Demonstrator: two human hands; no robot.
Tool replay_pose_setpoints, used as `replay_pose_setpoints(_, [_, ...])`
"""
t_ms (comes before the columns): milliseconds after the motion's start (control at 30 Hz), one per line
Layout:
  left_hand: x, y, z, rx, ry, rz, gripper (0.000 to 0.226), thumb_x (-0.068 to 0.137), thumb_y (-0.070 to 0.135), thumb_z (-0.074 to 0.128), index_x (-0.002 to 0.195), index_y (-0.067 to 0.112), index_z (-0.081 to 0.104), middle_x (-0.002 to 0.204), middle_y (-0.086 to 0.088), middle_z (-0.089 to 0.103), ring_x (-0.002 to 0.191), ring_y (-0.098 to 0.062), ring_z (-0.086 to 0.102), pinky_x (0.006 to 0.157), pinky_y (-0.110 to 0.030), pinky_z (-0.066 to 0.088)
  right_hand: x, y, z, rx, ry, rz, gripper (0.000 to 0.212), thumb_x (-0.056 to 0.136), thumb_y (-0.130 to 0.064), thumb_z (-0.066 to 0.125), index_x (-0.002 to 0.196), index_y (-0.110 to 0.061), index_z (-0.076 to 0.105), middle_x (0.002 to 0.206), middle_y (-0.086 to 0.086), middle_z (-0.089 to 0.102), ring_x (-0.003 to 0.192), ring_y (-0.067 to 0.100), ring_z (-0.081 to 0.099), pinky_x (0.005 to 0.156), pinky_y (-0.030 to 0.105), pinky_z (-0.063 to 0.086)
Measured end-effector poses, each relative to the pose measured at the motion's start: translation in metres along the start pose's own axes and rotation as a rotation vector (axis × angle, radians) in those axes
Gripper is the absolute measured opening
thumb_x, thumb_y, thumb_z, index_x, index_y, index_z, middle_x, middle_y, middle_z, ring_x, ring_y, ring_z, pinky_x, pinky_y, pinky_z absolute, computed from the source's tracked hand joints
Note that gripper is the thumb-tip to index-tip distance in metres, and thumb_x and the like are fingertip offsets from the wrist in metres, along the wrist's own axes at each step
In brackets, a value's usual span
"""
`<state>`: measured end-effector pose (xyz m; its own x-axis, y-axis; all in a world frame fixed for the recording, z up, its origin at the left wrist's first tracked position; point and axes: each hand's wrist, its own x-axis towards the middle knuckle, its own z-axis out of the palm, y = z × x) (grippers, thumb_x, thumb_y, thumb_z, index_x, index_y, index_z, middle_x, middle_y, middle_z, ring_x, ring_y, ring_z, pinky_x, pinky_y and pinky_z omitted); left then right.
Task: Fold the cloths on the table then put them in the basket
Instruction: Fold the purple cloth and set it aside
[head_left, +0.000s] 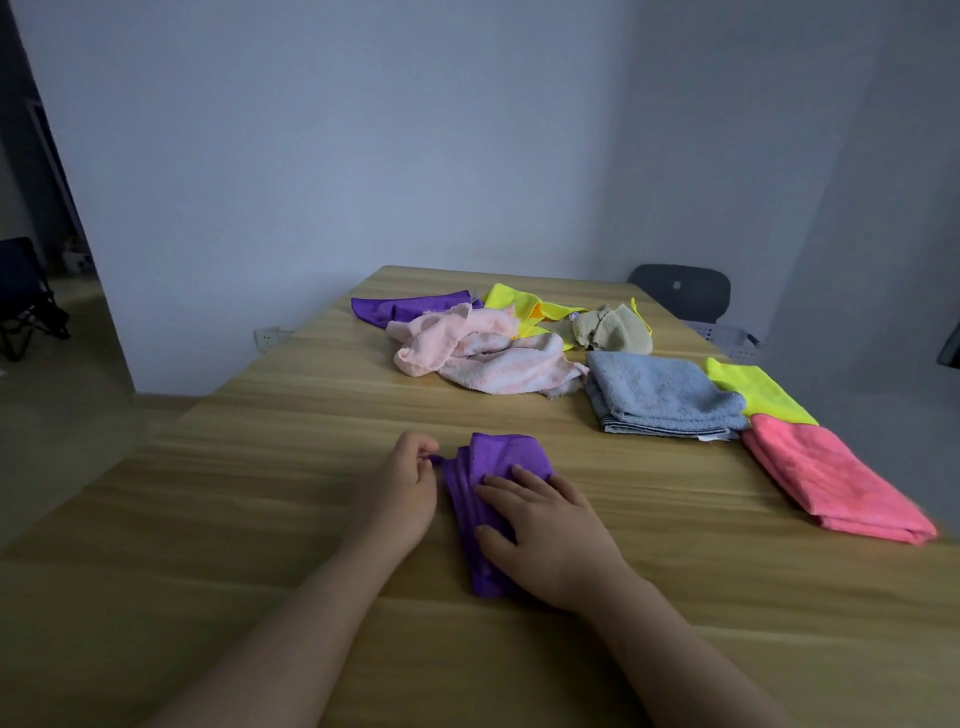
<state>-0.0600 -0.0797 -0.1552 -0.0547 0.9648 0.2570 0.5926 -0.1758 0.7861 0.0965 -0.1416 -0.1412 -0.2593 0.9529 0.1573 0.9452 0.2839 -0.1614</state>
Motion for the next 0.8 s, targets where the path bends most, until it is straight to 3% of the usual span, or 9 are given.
replay_pose_setpoints(167, [-0.02,0.024,0.025,0.076,-0.098,0.134,0.021,0.097,0.024,0.039,0.111,0.026,0.054,0.112,0.002,0.065,0.102,-0.024,0.06,0.087,-0.039,0.048,-0.026,0.034,-0.008,-0.098,0.161,0.146,0.049,0.088,-0.048,0.038,0.135,-0.038,0.044,0.145,-0.021,0.039,0.137,0.01,0.026,0.108,0.031,0.017])
replay_pose_setpoints(300, [-0.031,0.046,0.049,0.223,-0.121,0.218,0.022,0.097,0.029,0.037,0.113,0.03,0.052,0.108,0.003,0.066,0.099,-0.024,0.059,0.081,-0.034,0.047,-0.052,0.063,-0.016,-0.17,0.262,0.347,0.041,0.087,-0.046,0.041,0.125,-0.04,0.054,0.135,-0.026,0.048,0.126,0.01,0.039,0.096,0.028,0.025])
replay_pose_setpoints(500, [-0.041,0.062,0.066,0.35,-0.162,0.328,0.022,0.098,0.033,0.034,0.109,0.03,0.053,0.109,0.003,0.066,0.1,-0.024,0.059,0.077,-0.029,0.039,-0.078,0.107,-0.025,-0.208,0.337,0.605,0.034,0.088,-0.039,0.041,0.117,-0.036,0.058,0.131,-0.023,0.052,0.124,0.009,0.041,0.095,0.03,0.028])
replay_pose_setpoints(700, [-0.044,0.061,0.059,0.285,-0.199,0.342,0.019,0.095,0.038,0.041,0.105,0.031,0.056,0.105,0.012,0.065,0.098,-0.016,0.058,0.077,-0.027,0.038,-0.074,0.14,-0.032,-0.195,0.361,0.554,0.035,0.091,-0.031,0.041,0.123,-0.033,0.057,0.131,-0.018,0.054,0.128,0.009,0.039,0.098,0.028,0.028])
replay_pose_setpoints(800, [-0.046,0.058,0.054,0.241,-0.248,0.32,0.019,0.094,0.043,0.042,0.101,0.034,0.058,0.098,0.014,0.064,0.092,-0.013,0.058,0.075,-0.027,0.042,-0.07,0.154,-0.036,-0.222,0.406,0.482,0.031,0.092,-0.024,0.048,0.118,-0.026,0.063,0.12,-0.009,0.064,0.123,0.016,0.048,0.093,0.033,0.033])
